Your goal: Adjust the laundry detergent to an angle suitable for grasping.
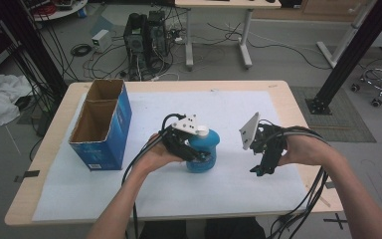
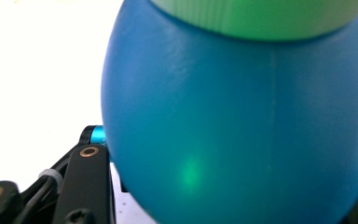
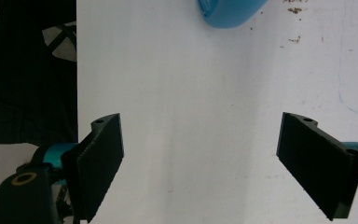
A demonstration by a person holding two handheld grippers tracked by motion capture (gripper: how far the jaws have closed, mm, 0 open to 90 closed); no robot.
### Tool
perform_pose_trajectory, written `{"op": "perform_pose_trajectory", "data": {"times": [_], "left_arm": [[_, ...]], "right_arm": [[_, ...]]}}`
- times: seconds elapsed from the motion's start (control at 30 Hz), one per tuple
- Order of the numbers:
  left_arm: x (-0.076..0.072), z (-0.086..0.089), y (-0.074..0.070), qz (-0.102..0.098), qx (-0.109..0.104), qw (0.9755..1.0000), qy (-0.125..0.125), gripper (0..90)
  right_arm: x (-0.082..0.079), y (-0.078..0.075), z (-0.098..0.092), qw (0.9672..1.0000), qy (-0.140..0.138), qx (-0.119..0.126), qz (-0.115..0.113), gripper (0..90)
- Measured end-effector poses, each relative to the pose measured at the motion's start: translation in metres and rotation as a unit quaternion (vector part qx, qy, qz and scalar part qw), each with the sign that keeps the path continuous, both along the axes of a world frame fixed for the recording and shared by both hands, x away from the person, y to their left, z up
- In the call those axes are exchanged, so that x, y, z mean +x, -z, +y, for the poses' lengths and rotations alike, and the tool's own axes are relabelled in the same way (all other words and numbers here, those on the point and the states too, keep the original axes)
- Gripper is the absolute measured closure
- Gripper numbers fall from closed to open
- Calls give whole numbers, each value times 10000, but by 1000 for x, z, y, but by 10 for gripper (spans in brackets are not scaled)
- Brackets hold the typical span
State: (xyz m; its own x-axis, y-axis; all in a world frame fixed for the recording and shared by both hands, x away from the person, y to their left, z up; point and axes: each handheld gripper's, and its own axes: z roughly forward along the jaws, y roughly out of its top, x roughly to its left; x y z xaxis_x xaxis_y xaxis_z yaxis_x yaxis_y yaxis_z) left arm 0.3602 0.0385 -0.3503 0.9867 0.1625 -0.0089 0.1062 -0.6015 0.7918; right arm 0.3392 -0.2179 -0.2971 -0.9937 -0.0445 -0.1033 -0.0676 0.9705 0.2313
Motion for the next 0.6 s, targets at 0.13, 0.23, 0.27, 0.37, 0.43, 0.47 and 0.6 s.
{"op": "perform_pose_trajectory", "data": {"times": [0.13, 0.23, 0.27, 0.37, 0.43, 0.47, 0.6], "left_arm": [[-2, 4, 5, 24, 2, 9999, 117, 444], [-2, 6, 9, 87, -23, 9997, 230, 443], [-2, 6, 10, 105, -65, 9996, 252, 443], [0, 7, 11, 63, 47, 9990, 433, 443], [1, 7, 12, 46, 85, 9987, 509, 443], [0, 5, 15, 131, -22, 9990, 427, 443], [1, 6, 16, 173, -80, 9988, 460, 442]], "right_arm": [[2, -1, 0, 9998, -177, -80, -28, 138], [3, -1, -1, 9998, -154, -89, -29, 138], [3, -1, -1, 9999, -138, -84, -24, 138], [3, -1, -1, 9999, -106, -70, -31, 138], [2, -1, -1, 9999, -90, -57, -28, 138], [3, -1, -1, 9999, -103, -58, -29, 138], [1, 0, -1, 10000, 18, -27, 7, 138]]}}
